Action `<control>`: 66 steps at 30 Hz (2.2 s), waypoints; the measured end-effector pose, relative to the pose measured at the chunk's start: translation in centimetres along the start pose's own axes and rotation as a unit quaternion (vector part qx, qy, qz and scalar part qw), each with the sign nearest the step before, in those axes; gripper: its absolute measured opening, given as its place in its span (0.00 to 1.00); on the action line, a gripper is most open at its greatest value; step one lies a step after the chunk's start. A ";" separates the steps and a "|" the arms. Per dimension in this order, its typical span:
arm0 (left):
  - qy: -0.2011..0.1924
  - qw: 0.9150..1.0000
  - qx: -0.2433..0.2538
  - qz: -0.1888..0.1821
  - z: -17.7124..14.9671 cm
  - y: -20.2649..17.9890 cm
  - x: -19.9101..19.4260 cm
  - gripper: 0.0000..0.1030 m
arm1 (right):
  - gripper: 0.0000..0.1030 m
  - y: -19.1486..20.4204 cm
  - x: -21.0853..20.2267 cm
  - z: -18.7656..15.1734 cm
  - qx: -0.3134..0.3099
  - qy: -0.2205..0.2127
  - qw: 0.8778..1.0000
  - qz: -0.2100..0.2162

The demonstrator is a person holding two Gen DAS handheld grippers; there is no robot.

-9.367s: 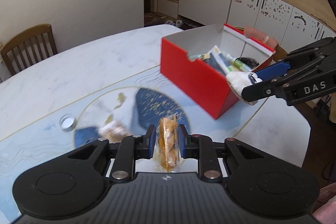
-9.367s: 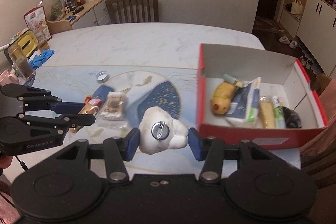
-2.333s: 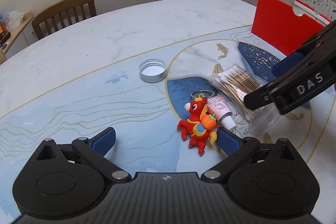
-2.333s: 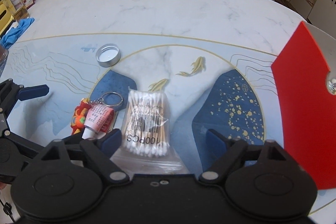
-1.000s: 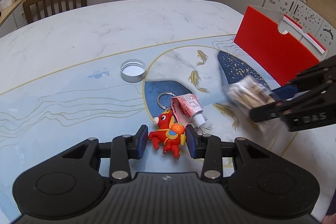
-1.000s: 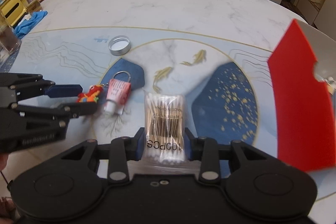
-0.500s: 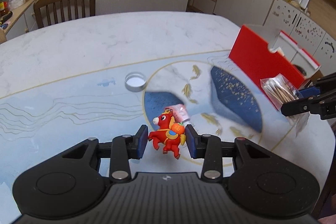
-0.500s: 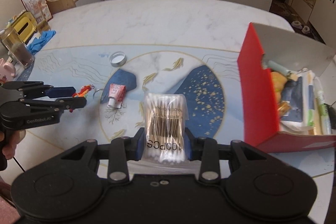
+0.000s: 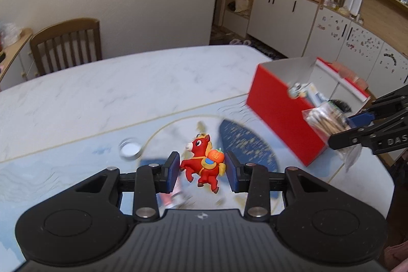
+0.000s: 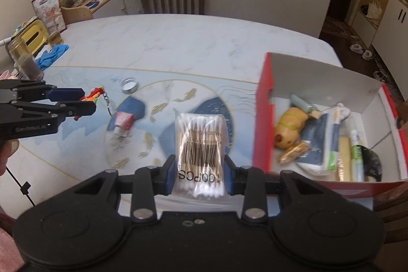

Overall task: Organize objects
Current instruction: 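Carry the red keychain and cotton swab bag over the red box with both tools, then open both tools to drop the keychain and swab bag into the box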

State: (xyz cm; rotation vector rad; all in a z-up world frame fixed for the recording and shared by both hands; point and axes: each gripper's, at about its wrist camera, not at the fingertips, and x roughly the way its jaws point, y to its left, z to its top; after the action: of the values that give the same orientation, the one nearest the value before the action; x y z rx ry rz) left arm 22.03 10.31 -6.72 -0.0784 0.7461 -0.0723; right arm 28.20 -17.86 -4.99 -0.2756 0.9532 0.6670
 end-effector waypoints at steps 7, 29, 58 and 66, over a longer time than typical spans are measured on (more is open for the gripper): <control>-0.013 1.000 0.011 -0.008 2.7 -4.0 1.4 0.36 | 0.35 -4.4 -1.0 -0.1 0.014 -0.012 1.000 -0.014; -0.001 0.994 0.090 -0.053 7.9 -18.1 8.2 0.36 | 0.35 -18.9 -1.7 -1.1 0.071 -0.035 0.995 -0.053; 0.124 0.975 0.181 -0.021 9.1 -24.5 21.0 0.36 | 0.35 -25.3 7.1 2.8 0.089 0.013 0.994 -0.065; 0.160 0.973 0.167 -0.023 9.2 -23.8 22.9 0.36 | 0.35 -24.6 8.8 3.0 0.077 0.032 0.995 -0.060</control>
State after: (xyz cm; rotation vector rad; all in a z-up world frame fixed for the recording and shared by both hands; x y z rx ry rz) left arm 44.13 -15.10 -13.17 0.2431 1.0446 -0.2594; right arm 49.35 -31.74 -12.25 -0.2165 1.0345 0.4736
